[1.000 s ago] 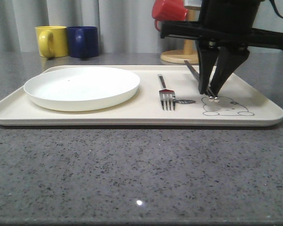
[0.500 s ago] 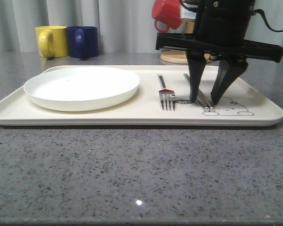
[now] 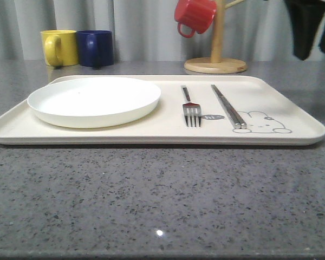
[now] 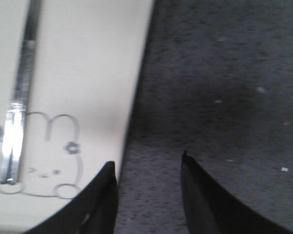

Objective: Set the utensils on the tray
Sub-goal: 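Release the chopsticks and raise the right gripper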

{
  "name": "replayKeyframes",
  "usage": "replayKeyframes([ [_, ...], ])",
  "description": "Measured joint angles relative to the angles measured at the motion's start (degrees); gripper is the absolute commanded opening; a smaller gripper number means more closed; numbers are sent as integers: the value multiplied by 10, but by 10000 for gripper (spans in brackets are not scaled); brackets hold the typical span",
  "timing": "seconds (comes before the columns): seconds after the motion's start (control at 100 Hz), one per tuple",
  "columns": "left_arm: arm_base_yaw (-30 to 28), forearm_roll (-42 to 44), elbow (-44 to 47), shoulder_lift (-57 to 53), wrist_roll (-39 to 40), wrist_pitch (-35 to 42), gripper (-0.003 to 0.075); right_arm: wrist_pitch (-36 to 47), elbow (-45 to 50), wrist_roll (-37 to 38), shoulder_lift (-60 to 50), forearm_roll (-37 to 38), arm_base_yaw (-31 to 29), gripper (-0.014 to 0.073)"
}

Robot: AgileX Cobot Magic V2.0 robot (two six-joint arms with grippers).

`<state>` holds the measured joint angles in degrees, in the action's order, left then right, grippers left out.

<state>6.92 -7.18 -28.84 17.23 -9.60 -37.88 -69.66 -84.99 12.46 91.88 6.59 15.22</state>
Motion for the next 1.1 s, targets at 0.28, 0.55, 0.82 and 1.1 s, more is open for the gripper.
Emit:
replayKeyframes([
  [0.28,0,0,0,0,0,0,-19,-8,0,-39,-1,9,-182,328],
  [0.55,0,0,0,0,0,0,-19,14,0,-96,29,2,-294,328],
  [0.82,0,0,0,0,0,0,-19,80,0,-144,102,-38,-338,328],
  [1.1,0,0,0,0,0,0,-19,121,-3,-148,143,-43,-347,322],
])
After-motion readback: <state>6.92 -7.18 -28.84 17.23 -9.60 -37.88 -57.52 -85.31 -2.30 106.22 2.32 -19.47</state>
